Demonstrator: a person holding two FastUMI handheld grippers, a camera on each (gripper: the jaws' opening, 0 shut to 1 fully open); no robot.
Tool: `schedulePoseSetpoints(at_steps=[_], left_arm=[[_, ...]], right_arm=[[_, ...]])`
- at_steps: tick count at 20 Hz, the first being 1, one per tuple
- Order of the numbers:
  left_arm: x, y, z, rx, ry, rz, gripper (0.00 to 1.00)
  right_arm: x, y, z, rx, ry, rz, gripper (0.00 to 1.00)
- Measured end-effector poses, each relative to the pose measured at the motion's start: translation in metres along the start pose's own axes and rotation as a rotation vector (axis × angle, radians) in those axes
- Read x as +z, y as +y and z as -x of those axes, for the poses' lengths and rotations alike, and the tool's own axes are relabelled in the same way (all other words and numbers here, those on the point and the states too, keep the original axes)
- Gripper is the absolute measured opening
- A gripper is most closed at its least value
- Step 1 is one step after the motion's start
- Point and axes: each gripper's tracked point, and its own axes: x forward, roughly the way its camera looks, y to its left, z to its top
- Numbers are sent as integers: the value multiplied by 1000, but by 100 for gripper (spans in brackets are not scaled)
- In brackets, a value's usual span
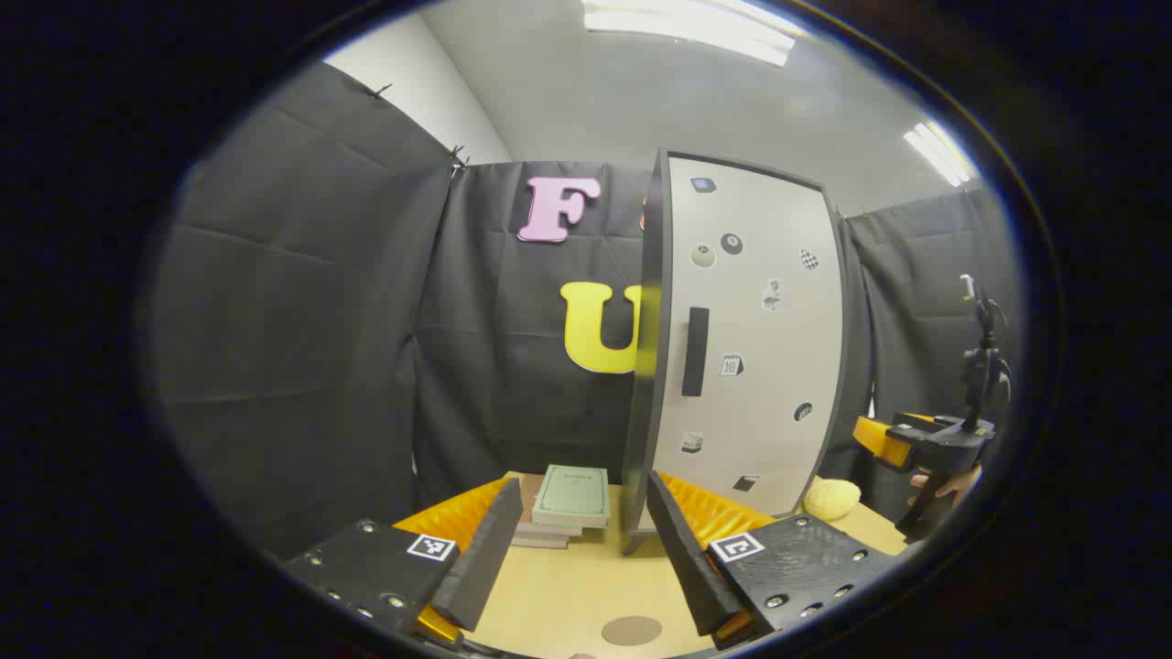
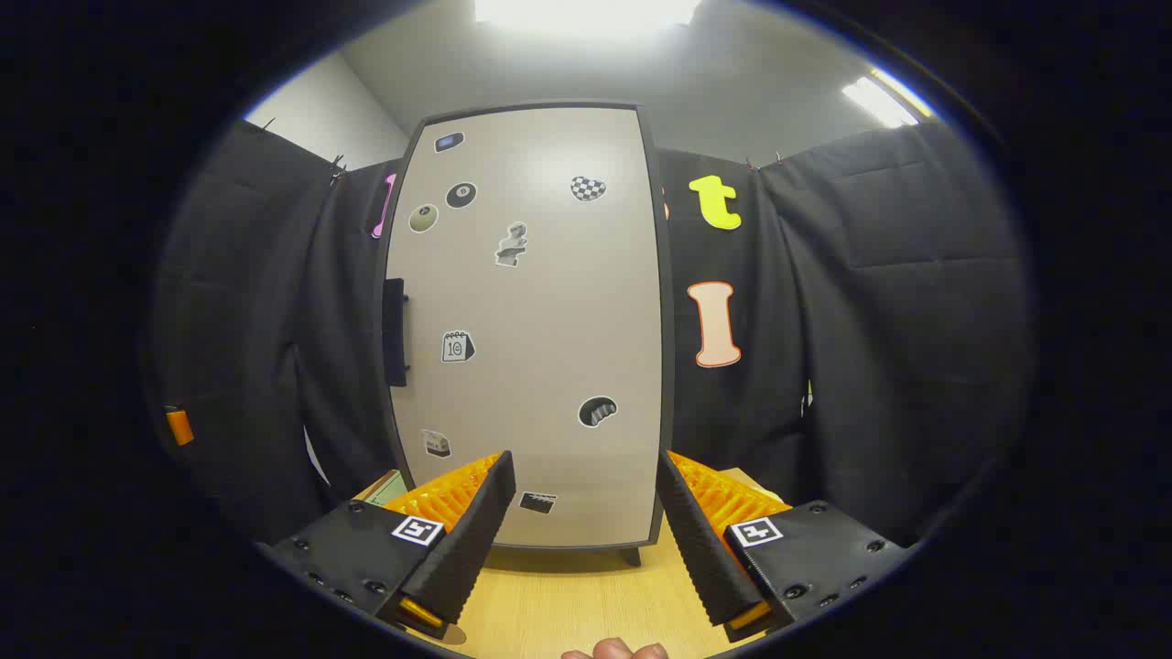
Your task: Open the cabinet door with the right hand, grasp the bottle in the cabinet with the left hand and place it on the coaster, then close the cabinet door with the right hand.
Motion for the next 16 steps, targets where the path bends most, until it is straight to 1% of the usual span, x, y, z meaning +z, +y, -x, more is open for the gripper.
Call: schedulePoseSetpoints(at_steps=[2, 4, 5, 7, 9, 10, 12, 13, 14, 16], left_arm=[[0, 0, 0, 4, 2, -12, 82], [-1, -5, 0, -7, 7, -21, 85], [0, -7, -1, -12, 9, -26, 83], [-4, -9, -4, -21, 15, -35, 85], [-7, -11, -6, -23, 22, -37, 85], [-10, -12, -5, -25, 26, -33, 83], [-13, -11, -5, -24, 28, -27, 85], [-12, -10, -4, -19, 25, -31, 85], [-11, -9, -4, -13, 16, -39, 83], [-13, -11, -3, -14, 6, -40, 85]], right_arm=[[-1, -1, -1, -11, 7, 12, 97], [-8, -3, -3, -30, 34, 27, 97], [-11, 0, -5, -23, 45, 21, 98], [-14, 0, -4, -21, 56, 16, 97], [-14, 0, -3, -19, 53, 14, 98], [-14, 0, -2, -17, 50, 13, 98], [-14, -1, 0, -21, 48, 13, 97], [-15, 0, 0, -22, 52, 8, 97], [-13, 1, -1, -22, 54, 1, 97], [-6, 2, -2, -23, 39, -6, 98]])
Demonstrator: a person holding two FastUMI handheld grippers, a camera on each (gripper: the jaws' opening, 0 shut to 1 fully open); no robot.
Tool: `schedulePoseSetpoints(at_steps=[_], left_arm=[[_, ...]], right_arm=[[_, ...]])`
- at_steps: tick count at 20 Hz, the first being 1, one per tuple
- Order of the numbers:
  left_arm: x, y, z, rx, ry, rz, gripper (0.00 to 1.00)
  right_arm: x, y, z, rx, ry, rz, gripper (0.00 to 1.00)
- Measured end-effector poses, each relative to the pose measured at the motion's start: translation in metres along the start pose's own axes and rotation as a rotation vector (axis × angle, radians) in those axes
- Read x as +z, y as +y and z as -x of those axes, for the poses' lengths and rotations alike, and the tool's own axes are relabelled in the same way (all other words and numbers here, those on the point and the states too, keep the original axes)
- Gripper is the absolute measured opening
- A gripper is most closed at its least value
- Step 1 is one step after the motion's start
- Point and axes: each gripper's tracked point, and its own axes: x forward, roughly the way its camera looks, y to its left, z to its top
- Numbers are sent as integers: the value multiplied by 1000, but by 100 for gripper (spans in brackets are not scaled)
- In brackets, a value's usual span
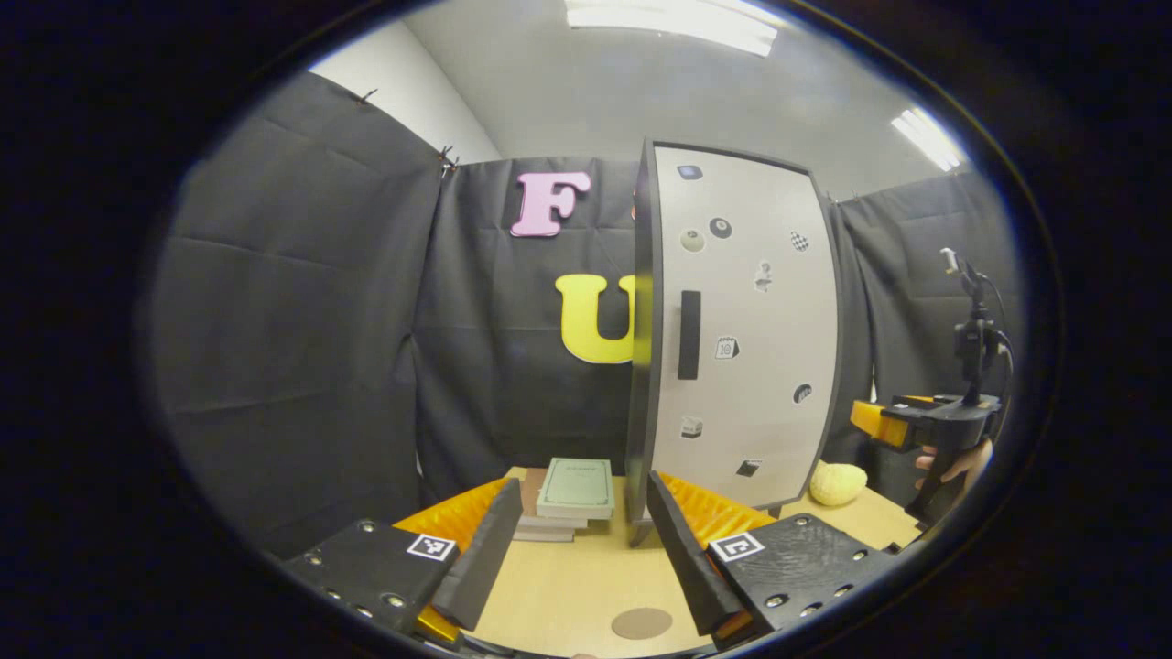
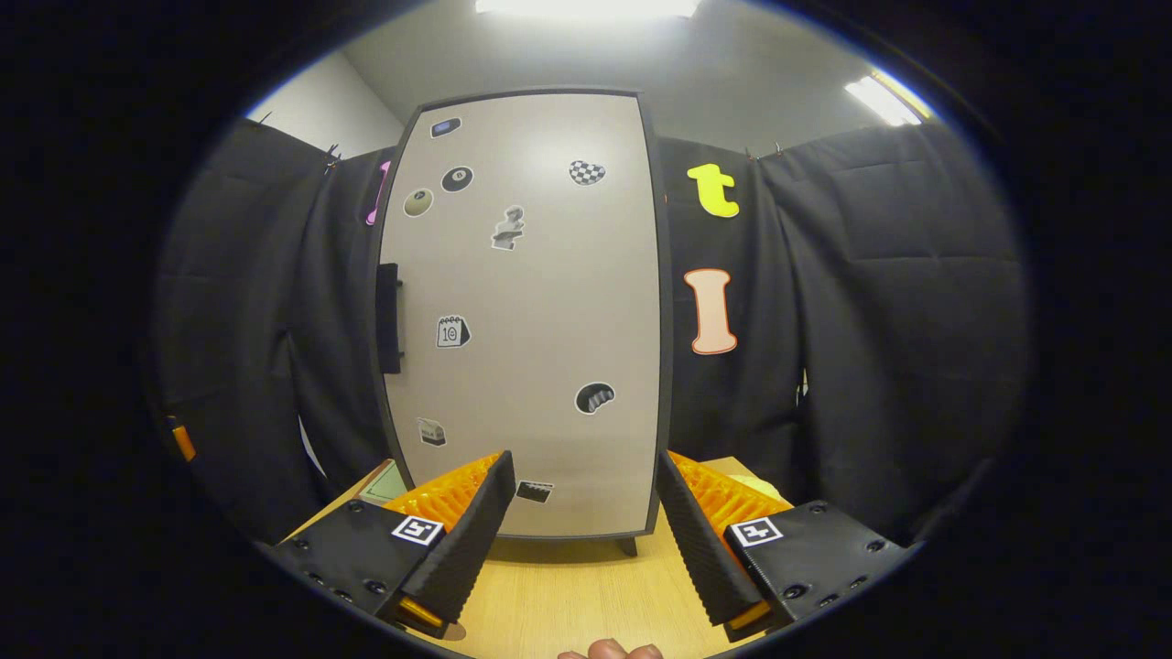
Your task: Open the cabinet door with the right hand, grasp the bottle in the cabinet with the left hand and place it on the coaster, then close the cabinet door with the right hand.
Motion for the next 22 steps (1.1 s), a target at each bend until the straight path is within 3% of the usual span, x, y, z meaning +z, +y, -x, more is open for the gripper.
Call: schedulePoseSetpoints(at_steps=[9, 19, 20, 22], left_arm=[[-9, 0, -6, -51, 11, 29, 85], [-48, 30, 0, 1, 86, 73, 85], [-52, 34, 1, 9, 92, 65, 85], [-57, 41, 2, 25, 102, 68, 85]], right_arm=[[26, 18, -2, 22, -30, -21, 97], [93, 76, -42, 127, -86, -76, 97], [101, 84, -49, 137, -85, -84, 93], [119, 105, -62, 174, -99, -93, 98]])
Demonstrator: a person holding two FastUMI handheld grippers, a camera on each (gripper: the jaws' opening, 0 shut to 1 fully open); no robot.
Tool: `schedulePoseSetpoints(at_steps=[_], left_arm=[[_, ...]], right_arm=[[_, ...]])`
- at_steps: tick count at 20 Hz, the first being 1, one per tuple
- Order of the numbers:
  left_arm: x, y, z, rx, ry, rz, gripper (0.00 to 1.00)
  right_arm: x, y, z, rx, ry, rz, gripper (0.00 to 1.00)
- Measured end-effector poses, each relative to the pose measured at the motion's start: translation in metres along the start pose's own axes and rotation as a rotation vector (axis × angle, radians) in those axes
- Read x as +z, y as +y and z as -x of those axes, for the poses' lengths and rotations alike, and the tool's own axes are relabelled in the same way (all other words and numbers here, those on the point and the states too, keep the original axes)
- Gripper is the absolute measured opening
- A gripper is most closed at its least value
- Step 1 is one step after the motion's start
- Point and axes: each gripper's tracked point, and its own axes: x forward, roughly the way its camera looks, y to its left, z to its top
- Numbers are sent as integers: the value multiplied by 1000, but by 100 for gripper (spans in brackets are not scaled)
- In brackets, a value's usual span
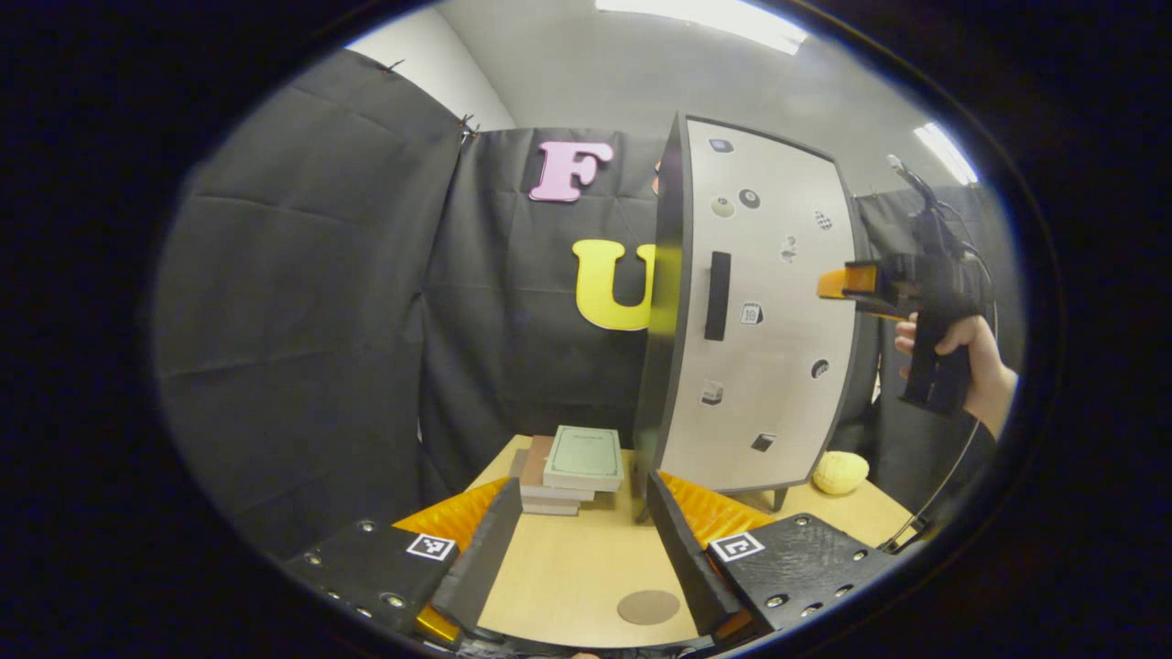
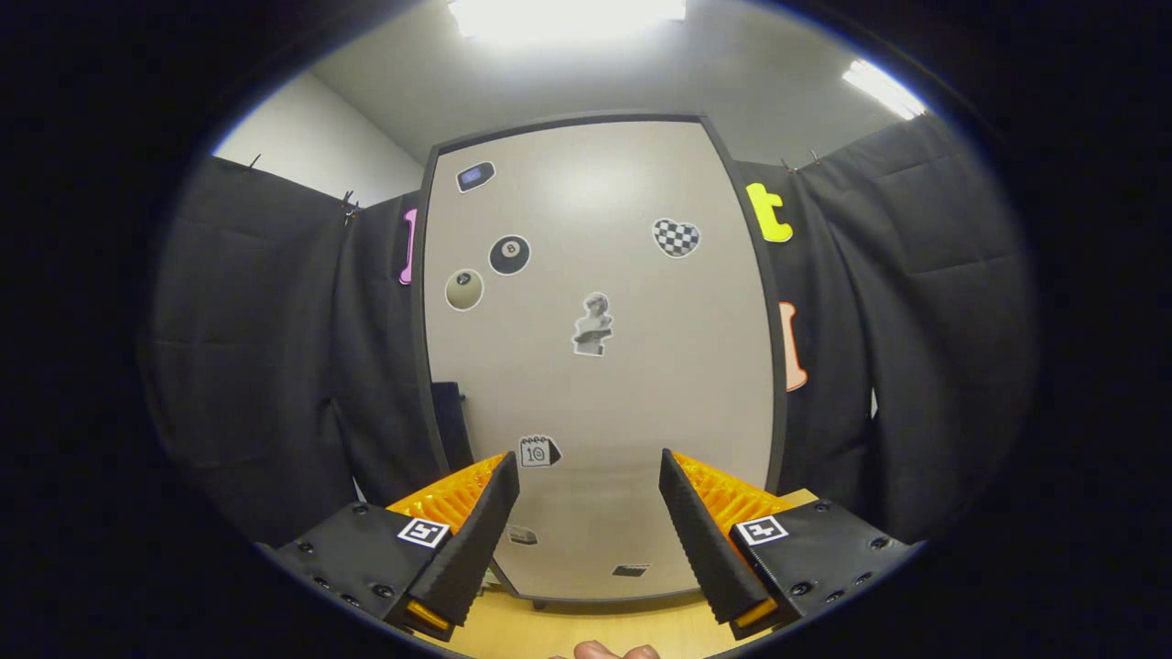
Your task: Open the cabinet door with the right hand, grasp the bottle in the cabinet with the left hand and place it on the coaster, then close the cabinet door with the right hand.
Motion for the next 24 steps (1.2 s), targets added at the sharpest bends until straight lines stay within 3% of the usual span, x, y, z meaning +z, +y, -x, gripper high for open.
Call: schedulePoseSetpoints(at_steps=[2, 3, 7, 10, 17, 24], left_arm=[[-2, 6, 0, 10, 1, 29, 83], [-2, 8, 0, 14, 2, 43, 83], [-3, 33, 0, 60, 8, 60, 87], [-1, 57, 2, 113, 7, 49, 82], [-7, 105, 8, 207, 19, 130, 85], [-16, 130, 15, 255, 33, 161, 85]], right_arm=[[15, 18, -17, 27, -27, -1, 93], [20, 25, -24, 32, -36, 2, 98], [27, 61, -57, 61, -40, 5, 98], [20, 86, -78, 80, -16, 23, 98], [-17, 111, -112, 54, 81, 75, 97], [-34, 117, -121, 22, 140, 54, 37]])
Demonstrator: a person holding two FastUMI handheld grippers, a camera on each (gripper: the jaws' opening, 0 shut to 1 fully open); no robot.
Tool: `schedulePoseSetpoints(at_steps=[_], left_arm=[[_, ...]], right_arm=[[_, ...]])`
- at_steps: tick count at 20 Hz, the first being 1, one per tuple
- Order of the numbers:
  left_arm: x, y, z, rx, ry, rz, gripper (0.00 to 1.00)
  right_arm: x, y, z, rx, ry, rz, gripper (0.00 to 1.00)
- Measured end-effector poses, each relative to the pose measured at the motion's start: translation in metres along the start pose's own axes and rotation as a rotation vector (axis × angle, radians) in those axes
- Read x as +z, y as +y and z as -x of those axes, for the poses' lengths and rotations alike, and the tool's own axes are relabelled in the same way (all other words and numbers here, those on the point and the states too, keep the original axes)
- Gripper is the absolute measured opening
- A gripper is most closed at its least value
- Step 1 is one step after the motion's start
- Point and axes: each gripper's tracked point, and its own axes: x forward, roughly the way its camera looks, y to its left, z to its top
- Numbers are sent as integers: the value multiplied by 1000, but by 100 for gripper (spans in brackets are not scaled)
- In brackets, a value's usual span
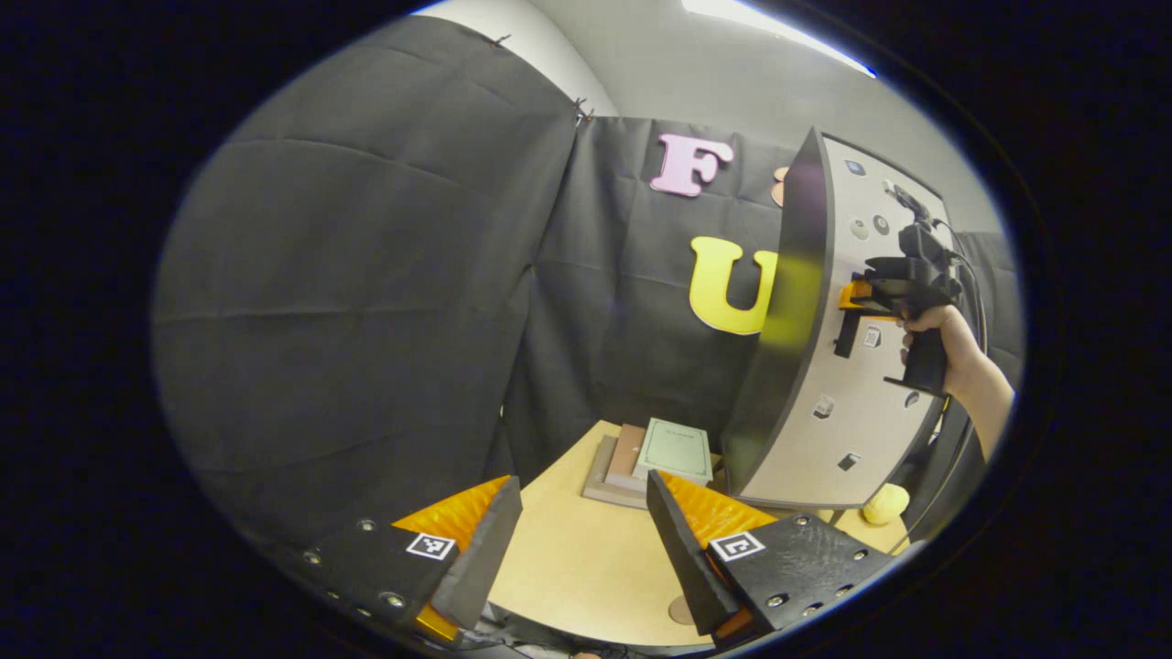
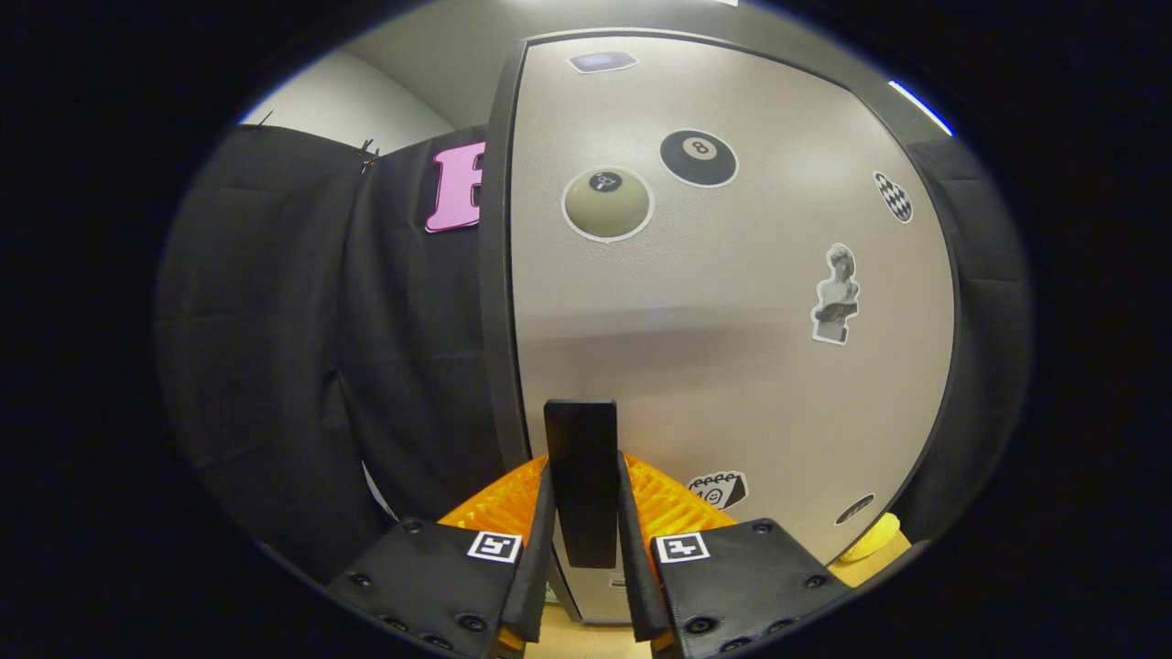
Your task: Open the cabinet door with the right hand, grasp the bottle in the cabinet with the left hand and place it on the coaster, then close the cabinet door with the right hand.
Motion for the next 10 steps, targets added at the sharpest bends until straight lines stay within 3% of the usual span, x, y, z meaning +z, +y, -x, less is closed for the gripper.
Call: schedulePoseSetpoints(at_steps=[2, 9, 10], left_arm=[[1, 0, 4, -1, 0, -2, 85], [-11, -13, 13, -34, 23, -36, 85], [-15, -19, 14, -41, 29, -39, 85]], right_arm=[[0, 0, 1, 4, -1, 21, 36], [-2, 1, 4, 76, 5, 20, 19], [-2, 1, 6, 84, 6, 31, 13]])
